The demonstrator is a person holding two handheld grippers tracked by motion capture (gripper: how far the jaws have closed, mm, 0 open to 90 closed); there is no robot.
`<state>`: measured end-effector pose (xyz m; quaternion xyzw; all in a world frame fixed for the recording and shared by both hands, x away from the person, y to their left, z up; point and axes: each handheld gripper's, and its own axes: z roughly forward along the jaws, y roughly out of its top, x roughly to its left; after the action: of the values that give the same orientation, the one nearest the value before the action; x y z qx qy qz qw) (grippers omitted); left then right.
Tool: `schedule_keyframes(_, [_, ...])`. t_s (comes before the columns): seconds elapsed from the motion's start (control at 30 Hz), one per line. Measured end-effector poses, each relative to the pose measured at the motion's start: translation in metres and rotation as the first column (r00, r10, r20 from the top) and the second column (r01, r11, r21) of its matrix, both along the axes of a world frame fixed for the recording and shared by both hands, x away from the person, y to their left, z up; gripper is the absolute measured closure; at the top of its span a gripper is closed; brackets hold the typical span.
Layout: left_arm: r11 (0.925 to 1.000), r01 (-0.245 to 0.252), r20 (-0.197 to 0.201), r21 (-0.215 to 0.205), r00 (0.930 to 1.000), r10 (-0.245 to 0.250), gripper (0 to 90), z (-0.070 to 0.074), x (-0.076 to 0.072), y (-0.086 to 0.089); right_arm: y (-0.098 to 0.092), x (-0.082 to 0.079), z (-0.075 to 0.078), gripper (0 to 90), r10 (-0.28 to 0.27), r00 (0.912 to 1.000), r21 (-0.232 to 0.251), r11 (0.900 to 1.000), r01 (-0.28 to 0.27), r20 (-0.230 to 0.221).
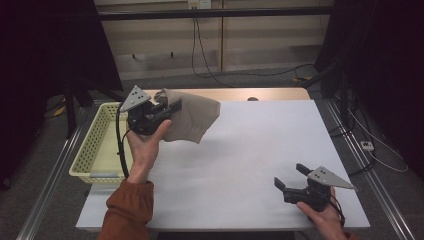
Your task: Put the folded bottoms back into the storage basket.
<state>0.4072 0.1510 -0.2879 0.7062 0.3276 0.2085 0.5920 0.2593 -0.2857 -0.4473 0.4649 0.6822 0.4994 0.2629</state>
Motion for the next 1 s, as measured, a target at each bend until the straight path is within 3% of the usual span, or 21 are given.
schedule_keyframes(0.5, [0.9996, -0.024, 0.019, -0.015, 0.9995, 0.024, 80.2, 0.01, -0.014, 0.022, 0.0, 0.0, 0.0, 4.9, 0.004, 1.0, -0.002, 1.0, -0.004, 0.003])
schedule_keyframes(0.67, [0.9987, -0.032, 0.035, -0.039, 0.9988, 0.033, 80.2, 0.016, -0.019, 0.032, 0.001, 0.0, 0.0, 4.9, 0.003, 1.0, 0.0, 1.0, -0.003, 0.002])
schedule_keyframes(1.0, [0.9972, -0.065, 0.058, -0.036, 0.9961, 0.067, 80.3, 0.027, -0.028, 0.05, 0.001, 0.0, 0.0, 4.9, 0.001, 1.0, 0.0, 1.0, -0.001, 0.0])
